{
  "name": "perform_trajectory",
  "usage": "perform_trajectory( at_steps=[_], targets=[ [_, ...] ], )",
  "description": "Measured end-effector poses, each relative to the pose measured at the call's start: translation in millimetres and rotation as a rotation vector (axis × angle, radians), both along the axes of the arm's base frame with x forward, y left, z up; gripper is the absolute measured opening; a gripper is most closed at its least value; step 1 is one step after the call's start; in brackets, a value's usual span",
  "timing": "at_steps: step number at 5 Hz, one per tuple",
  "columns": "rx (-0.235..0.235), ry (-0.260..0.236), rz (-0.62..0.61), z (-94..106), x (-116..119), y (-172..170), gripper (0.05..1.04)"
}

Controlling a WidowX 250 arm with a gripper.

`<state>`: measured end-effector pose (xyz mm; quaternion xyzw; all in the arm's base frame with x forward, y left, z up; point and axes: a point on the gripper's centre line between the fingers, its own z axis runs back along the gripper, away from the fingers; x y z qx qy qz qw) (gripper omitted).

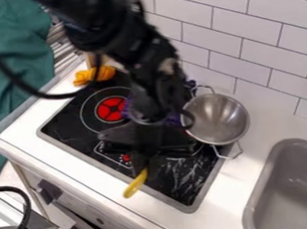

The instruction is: Placed the yellow brush on the lower right side of the stove

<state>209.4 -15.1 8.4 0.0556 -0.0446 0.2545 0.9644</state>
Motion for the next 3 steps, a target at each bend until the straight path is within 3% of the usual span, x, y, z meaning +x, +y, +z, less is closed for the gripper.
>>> perform_trajectory(
  at_steps=[2,3],
  targets=[
    [0.003,0.025,0.073,-14.9,28,-2,0.069],
    [-0.034,0.065,0.124,-31.1,29,11,0.069]
  ],
)
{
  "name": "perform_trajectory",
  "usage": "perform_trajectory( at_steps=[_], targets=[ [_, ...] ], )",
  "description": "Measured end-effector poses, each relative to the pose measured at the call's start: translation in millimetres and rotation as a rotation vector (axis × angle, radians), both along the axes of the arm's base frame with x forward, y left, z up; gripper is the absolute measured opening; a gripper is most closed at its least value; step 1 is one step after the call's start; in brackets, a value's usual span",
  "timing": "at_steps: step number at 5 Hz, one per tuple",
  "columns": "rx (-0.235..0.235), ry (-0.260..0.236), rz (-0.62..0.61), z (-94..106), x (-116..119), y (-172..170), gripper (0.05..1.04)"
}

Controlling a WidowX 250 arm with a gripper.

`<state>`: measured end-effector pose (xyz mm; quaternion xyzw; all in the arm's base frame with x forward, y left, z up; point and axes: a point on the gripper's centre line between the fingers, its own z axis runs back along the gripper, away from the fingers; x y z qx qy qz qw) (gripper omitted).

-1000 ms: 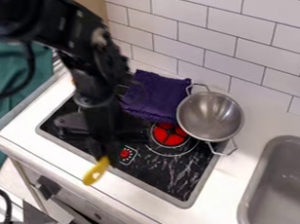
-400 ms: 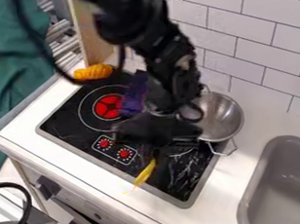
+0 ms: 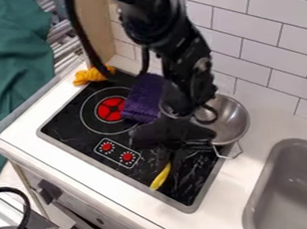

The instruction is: Placed the yellow brush on the lower right side of the stove

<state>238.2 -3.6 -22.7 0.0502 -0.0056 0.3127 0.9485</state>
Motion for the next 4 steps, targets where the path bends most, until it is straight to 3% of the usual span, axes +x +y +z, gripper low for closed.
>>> perform_trajectory(
  at_steps=[1,2,3,4],
  targets=[
    [-0.063,-0.007,0.016,-14.5,0,13,0.069],
    [-0.093,-0.018,0.017,-19.1,1,14,0.099],
    [-0.102,-0.008,-0.011,-21.6,-2,15,0.273],
    [-0.089,-0.04,-0.04,-9.2,-7,17,0.55]
  ],
)
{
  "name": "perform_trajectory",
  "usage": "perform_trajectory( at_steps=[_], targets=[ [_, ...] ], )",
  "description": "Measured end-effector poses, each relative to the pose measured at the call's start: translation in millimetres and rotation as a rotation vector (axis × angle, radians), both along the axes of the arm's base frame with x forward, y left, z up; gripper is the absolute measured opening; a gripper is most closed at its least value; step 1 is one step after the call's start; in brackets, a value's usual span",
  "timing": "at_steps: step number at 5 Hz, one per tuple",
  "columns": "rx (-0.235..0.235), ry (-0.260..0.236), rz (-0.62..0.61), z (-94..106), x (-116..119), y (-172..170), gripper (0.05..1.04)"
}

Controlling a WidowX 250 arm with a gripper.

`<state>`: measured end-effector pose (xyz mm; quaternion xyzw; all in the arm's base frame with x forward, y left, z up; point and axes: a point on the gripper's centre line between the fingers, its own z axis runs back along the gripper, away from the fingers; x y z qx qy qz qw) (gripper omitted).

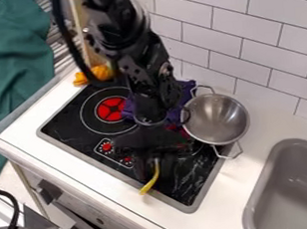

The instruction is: Placed the yellow brush on the lower right side of the stove

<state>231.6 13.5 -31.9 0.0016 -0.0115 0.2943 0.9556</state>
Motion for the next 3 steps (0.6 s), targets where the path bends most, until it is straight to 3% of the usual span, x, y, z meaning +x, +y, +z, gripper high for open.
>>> perform_trajectory(
  at_steps=[1,2,3],
  targets=[
    [0.054,-0.111,-0.043,47.3,0,7,0.864],
    [0.063,-0.184,-0.059,84.9,-10,20,1.019],
    [0.063,-0.201,-0.039,96.7,-19,31,1.011]
  ],
)
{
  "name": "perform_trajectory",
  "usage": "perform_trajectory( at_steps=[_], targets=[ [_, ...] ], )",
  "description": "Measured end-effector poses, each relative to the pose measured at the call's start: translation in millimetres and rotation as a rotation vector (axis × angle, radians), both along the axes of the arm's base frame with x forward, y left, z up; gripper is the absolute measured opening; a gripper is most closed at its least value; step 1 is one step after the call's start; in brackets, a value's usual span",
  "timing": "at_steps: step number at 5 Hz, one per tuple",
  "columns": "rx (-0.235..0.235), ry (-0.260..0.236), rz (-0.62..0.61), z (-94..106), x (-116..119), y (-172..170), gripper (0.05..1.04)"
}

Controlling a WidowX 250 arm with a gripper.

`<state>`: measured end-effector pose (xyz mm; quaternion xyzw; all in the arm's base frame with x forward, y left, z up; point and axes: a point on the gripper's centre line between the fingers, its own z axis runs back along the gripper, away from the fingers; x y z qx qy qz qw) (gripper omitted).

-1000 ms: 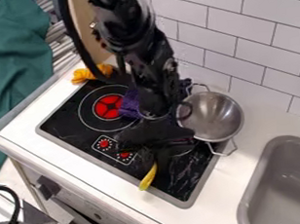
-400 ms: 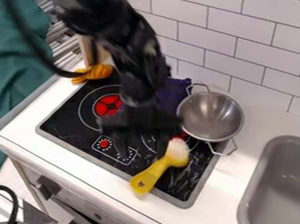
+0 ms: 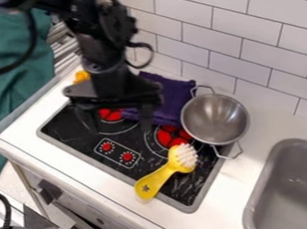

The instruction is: Placed the yellow brush on the lower right side of the stove

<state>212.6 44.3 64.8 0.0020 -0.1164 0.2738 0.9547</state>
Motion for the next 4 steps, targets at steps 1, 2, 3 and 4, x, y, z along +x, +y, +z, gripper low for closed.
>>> perform_trajectory(
  at_steps=[1,2,3,4],
  targets=[
    [-0.009,0.006,-0.007,-4.4,-7,9,1.01],
    [0.028,0.027,-0.042,-9.6,-15,14,1.01],
    [0.079,0.033,-0.153,-13.6,-18,17,1.01],
    [0.14,-0.01,-0.288,-18.8,-15,18,1.01]
  ],
)
